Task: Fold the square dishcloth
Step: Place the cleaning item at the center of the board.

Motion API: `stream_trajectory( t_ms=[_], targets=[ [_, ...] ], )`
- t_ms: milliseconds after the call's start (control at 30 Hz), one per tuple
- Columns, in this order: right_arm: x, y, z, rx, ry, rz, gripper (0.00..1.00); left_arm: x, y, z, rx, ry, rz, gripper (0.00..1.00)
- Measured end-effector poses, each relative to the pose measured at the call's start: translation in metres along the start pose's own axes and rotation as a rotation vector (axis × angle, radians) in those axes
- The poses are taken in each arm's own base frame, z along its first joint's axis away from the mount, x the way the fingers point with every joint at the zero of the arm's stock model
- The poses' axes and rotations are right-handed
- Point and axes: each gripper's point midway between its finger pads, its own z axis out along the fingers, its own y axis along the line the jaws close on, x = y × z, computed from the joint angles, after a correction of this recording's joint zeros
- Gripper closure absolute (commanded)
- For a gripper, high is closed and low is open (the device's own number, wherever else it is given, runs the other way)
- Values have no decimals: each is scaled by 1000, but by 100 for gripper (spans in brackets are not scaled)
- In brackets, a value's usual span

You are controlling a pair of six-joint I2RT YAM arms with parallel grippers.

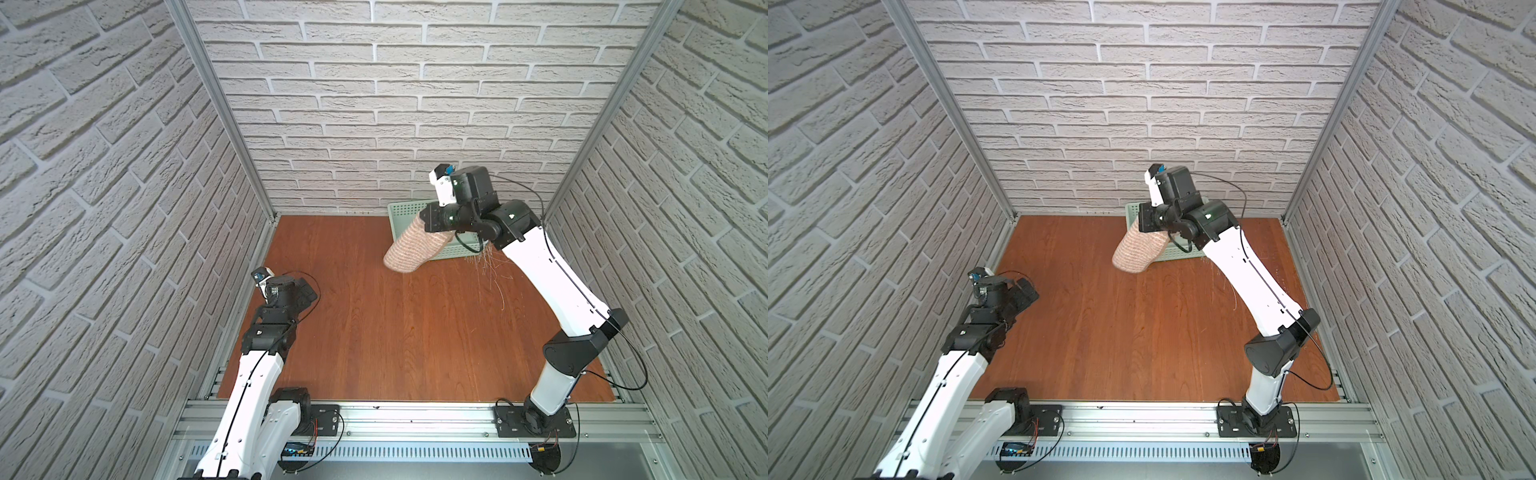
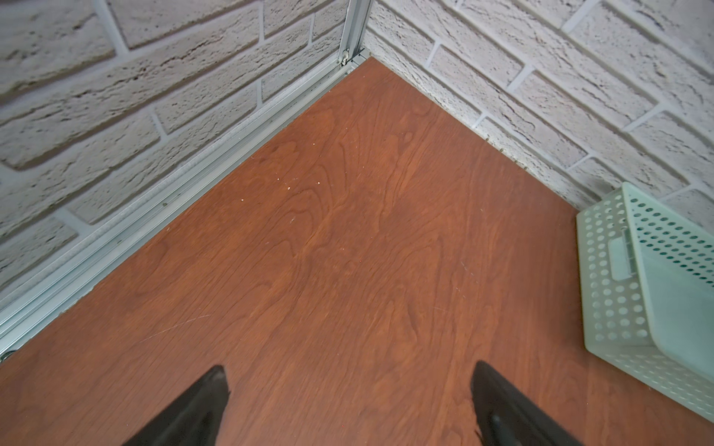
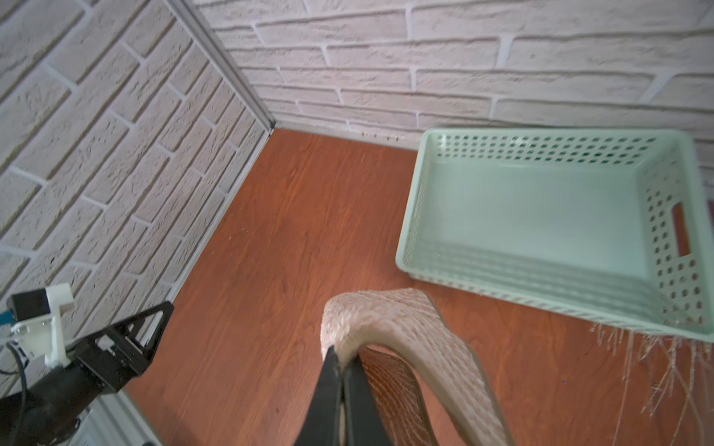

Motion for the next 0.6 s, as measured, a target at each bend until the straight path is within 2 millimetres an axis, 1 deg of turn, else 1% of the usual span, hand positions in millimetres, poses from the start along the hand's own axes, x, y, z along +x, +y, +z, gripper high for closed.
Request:
stream_trajectory(
  t_ms=[67, 133, 167, 200, 267, 333, 400, 500, 600],
  targets=[
    [25, -4, 7, 7, 48, 23, 97, 0, -2, -4, 21, -2, -9, 2],
    [52, -16, 12, 33, 91, 56, 97, 0, -6, -8, 53, 2, -14, 2],
    [68, -24, 15, 53, 113, 77, 97, 1, -9, -10, 72, 4, -17, 2],
    [90, -36, 17, 84, 147, 101, 97, 1, -14, -14, 108, 7, -25, 2],
    [121, -56, 21, 142, 191, 133, 97, 1, -23, -19, 164, 11, -39, 2],
    [150, -76, 25, 214, 230, 154, 97, 5, -32, -23, 223, 24, -48, 2],
    [175, -97, 30, 294, 263, 167, 97, 14, -40, -25, 272, 53, -47, 2],
    [207, -127, 32, 412, 307, 178, 97, 33, -52, -27, 327, 110, -24, 2],
    [222, -147, 31, 485, 322, 182, 97, 55, -65, -31, 375, 166, 22, 2]
  ],
)
